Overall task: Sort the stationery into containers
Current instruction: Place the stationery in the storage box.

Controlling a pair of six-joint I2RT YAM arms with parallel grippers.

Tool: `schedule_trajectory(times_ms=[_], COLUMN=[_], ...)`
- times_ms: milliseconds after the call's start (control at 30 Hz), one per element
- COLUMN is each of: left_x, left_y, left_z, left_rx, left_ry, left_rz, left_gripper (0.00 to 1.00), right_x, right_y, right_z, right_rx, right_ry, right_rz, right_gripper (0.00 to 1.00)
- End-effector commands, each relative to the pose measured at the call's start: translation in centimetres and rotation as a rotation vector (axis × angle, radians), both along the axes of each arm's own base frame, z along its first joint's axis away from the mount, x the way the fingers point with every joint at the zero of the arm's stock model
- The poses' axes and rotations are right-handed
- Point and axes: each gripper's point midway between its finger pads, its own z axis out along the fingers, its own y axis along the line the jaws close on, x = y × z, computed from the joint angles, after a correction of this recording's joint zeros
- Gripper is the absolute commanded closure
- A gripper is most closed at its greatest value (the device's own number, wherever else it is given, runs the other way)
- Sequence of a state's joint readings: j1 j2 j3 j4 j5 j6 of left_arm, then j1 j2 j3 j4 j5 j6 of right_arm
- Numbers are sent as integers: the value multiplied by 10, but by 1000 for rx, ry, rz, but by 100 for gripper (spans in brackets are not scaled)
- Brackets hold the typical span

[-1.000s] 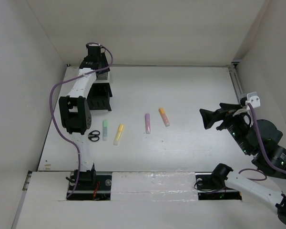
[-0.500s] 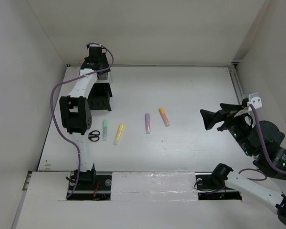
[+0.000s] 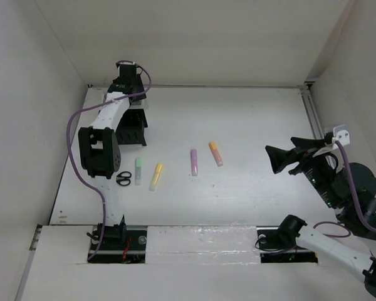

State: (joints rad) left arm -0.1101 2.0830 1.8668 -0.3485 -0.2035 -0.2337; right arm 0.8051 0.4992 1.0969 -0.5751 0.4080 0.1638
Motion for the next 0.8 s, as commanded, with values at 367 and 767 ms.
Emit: schedule_trajectory(times_ms=[367,767], left_x=[-6,-4], left_y=[1,2], left_z=[53,80], left_rx=[-6,-22], left_ry=[-91,-146], left_rz=[19,37], left_gripper=[45,11], right_x=[-7,-5], right_y=[-3,0], right_z=[18,18], right_rx=[61,60], right_ry=[-47,-46], right_rz=[19,19], right_gripper=[0,0])
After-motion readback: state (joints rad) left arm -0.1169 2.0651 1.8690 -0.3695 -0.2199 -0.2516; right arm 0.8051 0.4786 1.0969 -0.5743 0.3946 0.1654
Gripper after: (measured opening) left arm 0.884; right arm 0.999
